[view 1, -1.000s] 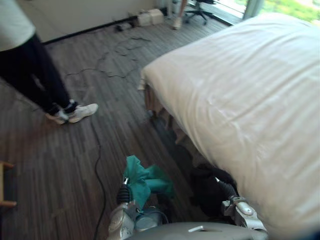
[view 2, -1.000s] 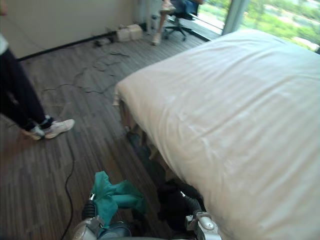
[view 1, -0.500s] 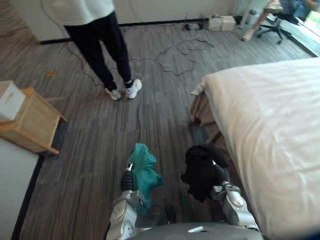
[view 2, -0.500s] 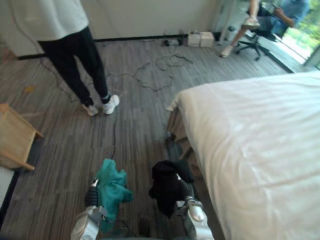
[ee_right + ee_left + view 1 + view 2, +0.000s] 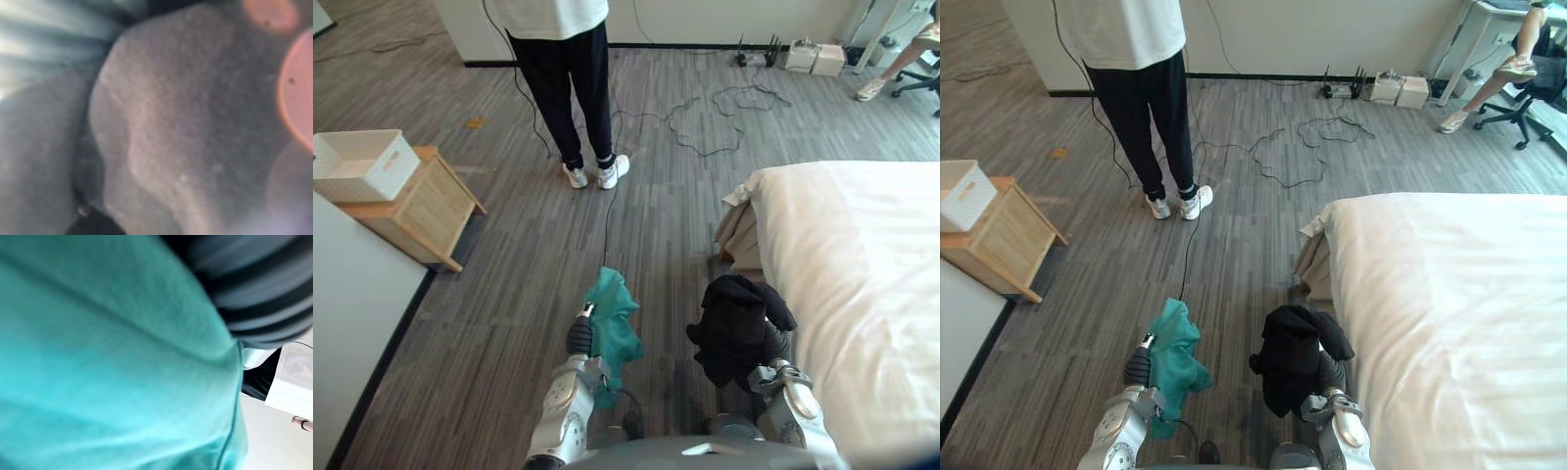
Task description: Tidy the bed and pick cloth on bed and put in laundry
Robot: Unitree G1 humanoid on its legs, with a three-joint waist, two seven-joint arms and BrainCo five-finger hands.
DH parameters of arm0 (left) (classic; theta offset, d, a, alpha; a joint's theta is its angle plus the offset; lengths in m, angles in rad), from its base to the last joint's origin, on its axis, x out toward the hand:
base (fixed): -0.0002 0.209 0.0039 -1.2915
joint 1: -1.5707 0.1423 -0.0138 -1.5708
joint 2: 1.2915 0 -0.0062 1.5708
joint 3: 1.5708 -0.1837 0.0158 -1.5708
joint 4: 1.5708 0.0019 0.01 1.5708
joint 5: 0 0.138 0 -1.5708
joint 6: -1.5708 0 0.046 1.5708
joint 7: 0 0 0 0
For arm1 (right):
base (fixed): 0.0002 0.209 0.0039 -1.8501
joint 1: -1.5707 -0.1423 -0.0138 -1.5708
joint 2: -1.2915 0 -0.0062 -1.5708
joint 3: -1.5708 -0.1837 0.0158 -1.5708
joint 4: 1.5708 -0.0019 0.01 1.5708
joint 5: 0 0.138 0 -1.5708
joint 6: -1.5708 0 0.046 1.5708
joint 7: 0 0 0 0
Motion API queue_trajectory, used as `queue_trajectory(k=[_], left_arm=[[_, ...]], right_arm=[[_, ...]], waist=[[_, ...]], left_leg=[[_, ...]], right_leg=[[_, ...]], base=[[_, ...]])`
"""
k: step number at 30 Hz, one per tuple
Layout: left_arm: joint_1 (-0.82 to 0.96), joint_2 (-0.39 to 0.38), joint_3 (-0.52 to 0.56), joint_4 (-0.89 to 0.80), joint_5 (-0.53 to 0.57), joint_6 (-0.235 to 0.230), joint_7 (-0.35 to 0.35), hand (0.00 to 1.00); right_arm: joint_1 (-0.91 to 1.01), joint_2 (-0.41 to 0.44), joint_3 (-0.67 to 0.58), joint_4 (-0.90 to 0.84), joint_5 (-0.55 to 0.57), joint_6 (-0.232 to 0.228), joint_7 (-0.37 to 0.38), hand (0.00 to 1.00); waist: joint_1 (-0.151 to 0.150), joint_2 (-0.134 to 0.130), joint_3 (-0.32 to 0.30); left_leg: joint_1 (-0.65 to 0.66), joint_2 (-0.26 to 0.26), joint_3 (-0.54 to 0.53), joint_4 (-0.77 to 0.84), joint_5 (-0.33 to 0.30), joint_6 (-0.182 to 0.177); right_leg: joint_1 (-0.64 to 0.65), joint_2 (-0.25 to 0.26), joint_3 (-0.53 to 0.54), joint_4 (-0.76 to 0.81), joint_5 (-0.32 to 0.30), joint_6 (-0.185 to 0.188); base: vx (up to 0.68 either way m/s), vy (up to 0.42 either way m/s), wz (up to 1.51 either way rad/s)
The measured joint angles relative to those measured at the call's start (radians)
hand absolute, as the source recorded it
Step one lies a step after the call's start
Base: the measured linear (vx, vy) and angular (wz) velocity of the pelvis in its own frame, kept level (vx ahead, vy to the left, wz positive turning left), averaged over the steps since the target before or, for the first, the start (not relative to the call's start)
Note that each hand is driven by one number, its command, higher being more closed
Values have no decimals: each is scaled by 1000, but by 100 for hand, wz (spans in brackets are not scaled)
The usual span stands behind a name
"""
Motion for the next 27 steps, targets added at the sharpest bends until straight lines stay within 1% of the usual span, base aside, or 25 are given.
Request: queue_trajectory(k=[2, 3, 11, 14, 16, 17, 18, 19, 20, 22, 23, 24, 25, 26, 27], left_arm=[[0, 4, 0, 0, 0, 0, -3, 100], [63, 26, 8, 11, 0, 0, -43, 100], [71, 24, 4, 11, -14, -1, -43, 100], [83, 24, -1, 13, -63, -7, -43, 100], [94, 23, -10, 22, -100, -8, -43, 100], [98, 24, -25, 29, -124, -12, -44, 100], [105, 23, -40, 30, -140, -12, -49, 100], [108, 22, -47, 30, -142, -12, -51, 100], [104, 19, -67, 32, -163, -12, -60, 100], [106, 18, -67, 32, -167, -12, -66, 100], [106, 23, -63, 33, -167, -12, -66, 100], [107, 23, -63, 42, -168, -12, -66, 100], [106, 34, -61, 51, -169, -13, -65, 100], [104, 37, -61, 51, -169, -13, -65, 100], [99, 37, -60, 51, -169, -14, -66, 100]], right_arm=[[1, 2, 0, 0, 0, 4, 1, 100], [7, 9, 7, 42, -2, 22, 11, 100], [8, 9, 29, 42, 2, 22, 12, 100], [12, 9, 53, 44, 29, 27, 29, 100], [16, 8, 67, 51, 53, 31, 36, 100], [17, 7, 75, 55, 64, 32, 40, 100], [19, 7, 76, 55, 81, 34, 41, 100], [22, 6, 76, 55, 89, 35, 41, 100], [22, -4, 74, 57, 99, 38, 41, 100], [24, -6, 76, 57, 99, 43, 40, 100], [26, -6, 77, 58, 99, 45, 40, 100], [28, 0, 84, 58, 98, 46, 41, 100], [38, 2, 100, 58, 98, 46, 44, 100], [41, 1, 105, 58, 98, 46, 49, 100], [47, -2, 113, 58, 99, 46, 63, 100]], waist=[[0, -5, -4], [-4, 18, -50], [-3, 20, -49], [-2, 21, -48], [-1, 21, -48], [0, 21, -48], [2, 14, -48], [2, 3, -49], [3, 10, -46], [14, 12, -42], [18, 0, -31], [21, -8, -17], [17, -6, -13], [16, -5, -13], [12, -1, -11]], left_leg=[[4, 2, 1, 0, 0, -1], [-3, 14, -8, -7, 22, -12], [-12, 14, -7, -7, 22, -12], [-19, 14, -9, -7, 21, -12], [-20, 9, -18, -7, 15, -6], [-23, 2, -27, -7, 7, 2], [-31, -10, -27, -7, -5, -3], [-35, -18, -28, -7, -11, 2], [-32, -32, -37, -6, -25, 19], [-19, -33, -34, 0, -21, 17], [2, -36, -34, 6, -19, 29], [20, -31, -44, 37, -45, 43], [20, -16, -62, 81, -77, 45], [20, -4, -69, 96, -88, 44], [20, 17, -87, 118, -104, 36]], right_leg=[[13, 5, 0, -24, 9, 2], [65, 31, -28, -137, 70, -10], [54, 32, -23, -137, 70, -10], [49, 32, -14, -137, 69, -10], [41, 28, -14, -120, 52, -9], [11, 16, -16, -69, 19, -5], [-24, -8, -18, 12, -25, 4], [-45, -24, -24, 52, -44, 11], [-105, -58, -24, 201, -70, 33], [-177, -84, -21, 362, -61, 36], [-201, -101, -19, 448, -48, 40], [-229, -112, -10, 537, -41, 32], [-229, -98, -9, 539, -83, 36], [-229, -85, -9, 520, -99, 35], [-230, -56, -9, 460, -112, 37]], base=[[83, -29, 1], [0, 0, 0], [0, 0, 0], [0, 0, 0], [10, 8, 5], [32, 38, 10], [26, 36, 13], [78, 43, 19], [80, 58, 17], [126, 75, 10], [187, 35, 6], [222, 8, 21], [159, -12, 27], [148, -24, 42], [135, -46, 39]])
